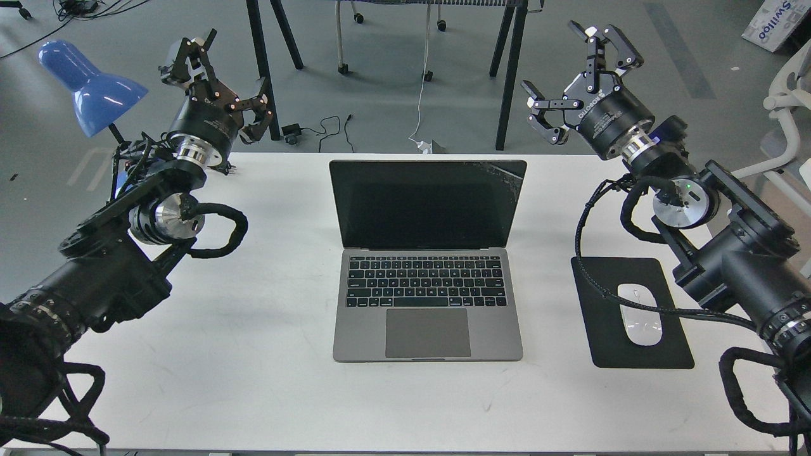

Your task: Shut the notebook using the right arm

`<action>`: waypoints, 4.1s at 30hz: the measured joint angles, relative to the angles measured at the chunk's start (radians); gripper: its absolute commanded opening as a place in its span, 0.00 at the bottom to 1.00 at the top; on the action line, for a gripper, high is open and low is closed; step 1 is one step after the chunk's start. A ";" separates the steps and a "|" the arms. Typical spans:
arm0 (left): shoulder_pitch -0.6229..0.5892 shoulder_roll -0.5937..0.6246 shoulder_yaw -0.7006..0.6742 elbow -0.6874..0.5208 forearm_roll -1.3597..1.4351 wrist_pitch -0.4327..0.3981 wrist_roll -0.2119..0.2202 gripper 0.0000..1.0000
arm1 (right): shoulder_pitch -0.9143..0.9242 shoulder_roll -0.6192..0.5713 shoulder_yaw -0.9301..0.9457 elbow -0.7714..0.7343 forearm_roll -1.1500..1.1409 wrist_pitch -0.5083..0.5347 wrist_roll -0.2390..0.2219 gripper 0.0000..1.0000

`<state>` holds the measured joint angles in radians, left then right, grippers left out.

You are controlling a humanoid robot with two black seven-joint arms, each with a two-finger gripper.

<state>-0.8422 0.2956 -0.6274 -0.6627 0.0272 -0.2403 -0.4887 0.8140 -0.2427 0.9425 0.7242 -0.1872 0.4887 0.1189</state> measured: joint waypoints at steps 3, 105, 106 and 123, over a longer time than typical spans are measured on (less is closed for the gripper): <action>0.000 0.000 0.000 0.000 -0.001 0.004 0.000 1.00 | -0.001 -0.001 -0.001 0.000 0.000 0.000 0.000 1.00; 0.000 -0.003 -0.001 0.000 -0.002 0.009 0.000 1.00 | 0.366 0.242 -0.878 -0.361 -0.021 -0.044 -0.024 1.00; 0.000 -0.003 -0.001 0.000 -0.002 0.009 0.000 1.00 | 0.367 0.242 -0.879 -0.350 -0.021 -0.043 -0.024 1.00; 0.000 -0.003 -0.001 0.000 -0.003 0.009 0.000 1.00 | 0.370 0.104 -0.991 0.039 -0.023 -0.040 -0.038 1.00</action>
<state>-0.8421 0.2929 -0.6289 -0.6627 0.0246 -0.2316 -0.4887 1.1840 -0.1384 -0.0481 0.7635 -0.2101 0.4491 0.0805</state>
